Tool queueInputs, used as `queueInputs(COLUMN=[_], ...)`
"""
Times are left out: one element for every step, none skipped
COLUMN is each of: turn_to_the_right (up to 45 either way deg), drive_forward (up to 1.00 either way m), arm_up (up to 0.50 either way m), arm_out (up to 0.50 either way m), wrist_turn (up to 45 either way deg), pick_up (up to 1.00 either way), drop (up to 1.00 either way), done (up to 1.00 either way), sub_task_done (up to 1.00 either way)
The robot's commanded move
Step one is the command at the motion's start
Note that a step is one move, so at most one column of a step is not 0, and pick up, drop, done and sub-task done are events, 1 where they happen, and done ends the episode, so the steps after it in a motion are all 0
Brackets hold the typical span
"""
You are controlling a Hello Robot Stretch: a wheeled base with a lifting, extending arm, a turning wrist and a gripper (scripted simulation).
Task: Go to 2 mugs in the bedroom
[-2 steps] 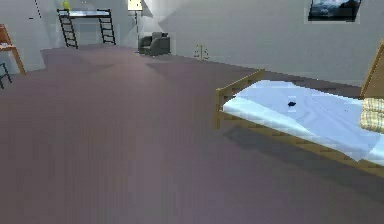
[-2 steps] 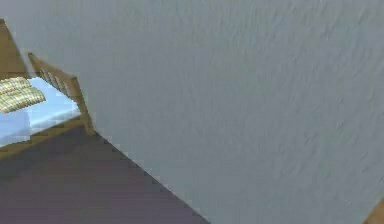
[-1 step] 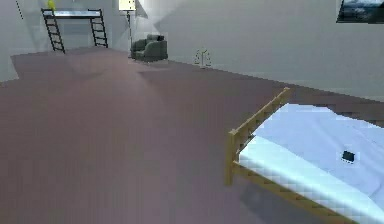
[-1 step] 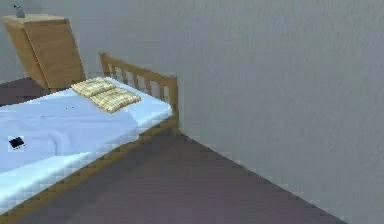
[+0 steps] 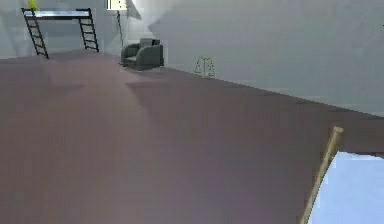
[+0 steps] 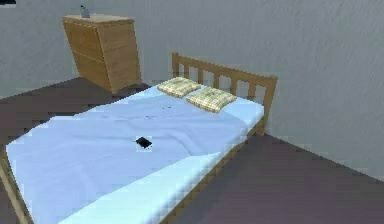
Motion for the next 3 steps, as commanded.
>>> queueInputs(turn_to_the_right=[-3.0,-45.0,-3.0], drive_forward=[0.00,0.00,0.00], arm_up=[0.00,0.00,0.00], arm_out=[0.00,0.00,0.00], wrist_turn=[0.0,0.0,0.0], pick_up=[0.00,0.00,0.00], drop=[0.00,0.00,0.00], done=[0.00,0.00,0.00], sub_task_done=[0.00,0.00,0.00])
